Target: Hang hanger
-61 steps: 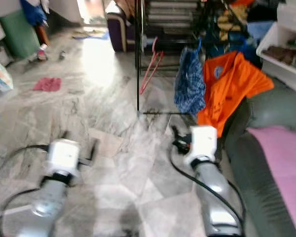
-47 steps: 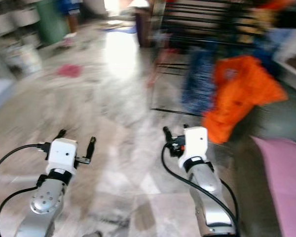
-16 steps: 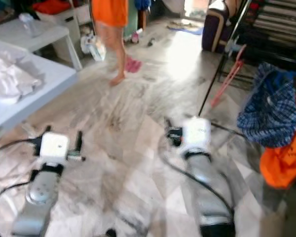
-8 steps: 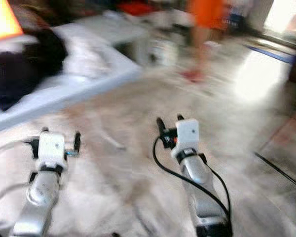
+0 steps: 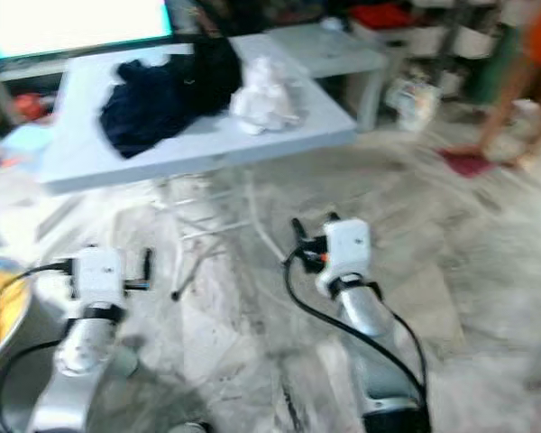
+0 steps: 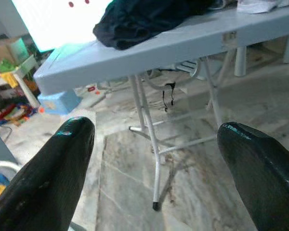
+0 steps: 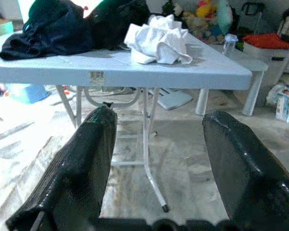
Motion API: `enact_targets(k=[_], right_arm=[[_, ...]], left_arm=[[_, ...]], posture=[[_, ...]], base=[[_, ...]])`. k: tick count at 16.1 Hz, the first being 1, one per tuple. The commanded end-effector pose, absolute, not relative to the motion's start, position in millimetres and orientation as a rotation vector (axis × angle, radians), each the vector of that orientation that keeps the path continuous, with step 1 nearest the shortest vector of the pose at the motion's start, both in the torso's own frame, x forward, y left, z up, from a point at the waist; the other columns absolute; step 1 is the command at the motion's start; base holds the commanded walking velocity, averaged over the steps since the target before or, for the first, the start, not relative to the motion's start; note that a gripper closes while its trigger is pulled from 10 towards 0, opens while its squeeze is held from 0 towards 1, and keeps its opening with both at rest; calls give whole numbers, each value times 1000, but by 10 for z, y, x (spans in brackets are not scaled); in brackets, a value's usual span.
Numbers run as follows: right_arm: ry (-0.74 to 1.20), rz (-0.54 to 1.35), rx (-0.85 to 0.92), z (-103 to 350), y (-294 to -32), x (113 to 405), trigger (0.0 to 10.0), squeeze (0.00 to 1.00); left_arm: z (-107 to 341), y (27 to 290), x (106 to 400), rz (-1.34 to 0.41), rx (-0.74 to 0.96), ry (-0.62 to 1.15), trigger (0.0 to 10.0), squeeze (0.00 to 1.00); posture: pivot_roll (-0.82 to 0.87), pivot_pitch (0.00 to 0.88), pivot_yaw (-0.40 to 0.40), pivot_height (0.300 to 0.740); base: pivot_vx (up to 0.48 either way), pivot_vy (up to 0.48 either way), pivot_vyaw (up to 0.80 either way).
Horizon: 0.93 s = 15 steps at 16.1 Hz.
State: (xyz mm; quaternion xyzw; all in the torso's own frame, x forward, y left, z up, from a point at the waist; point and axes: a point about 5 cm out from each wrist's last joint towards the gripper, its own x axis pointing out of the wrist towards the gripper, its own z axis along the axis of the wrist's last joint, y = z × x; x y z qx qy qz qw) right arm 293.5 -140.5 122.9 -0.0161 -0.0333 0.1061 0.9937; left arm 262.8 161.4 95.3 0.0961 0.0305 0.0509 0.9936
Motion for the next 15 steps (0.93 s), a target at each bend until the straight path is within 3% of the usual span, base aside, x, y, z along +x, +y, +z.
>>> enact_targets(k=[1,15], right_arm=[[-75,226,-24,1257,-1360,2943,10000,0],[-72,237,-38,1264,-1350,2944,10000,0]], left_arm=[[978,1693,2628,116,203,59,10000,0],[1010,1629,2651,96,187,45,10000,0]], posture=[[58,73,-36,740],[54,80,-43,740]], base=[[0,0,800],[0,0,800]])
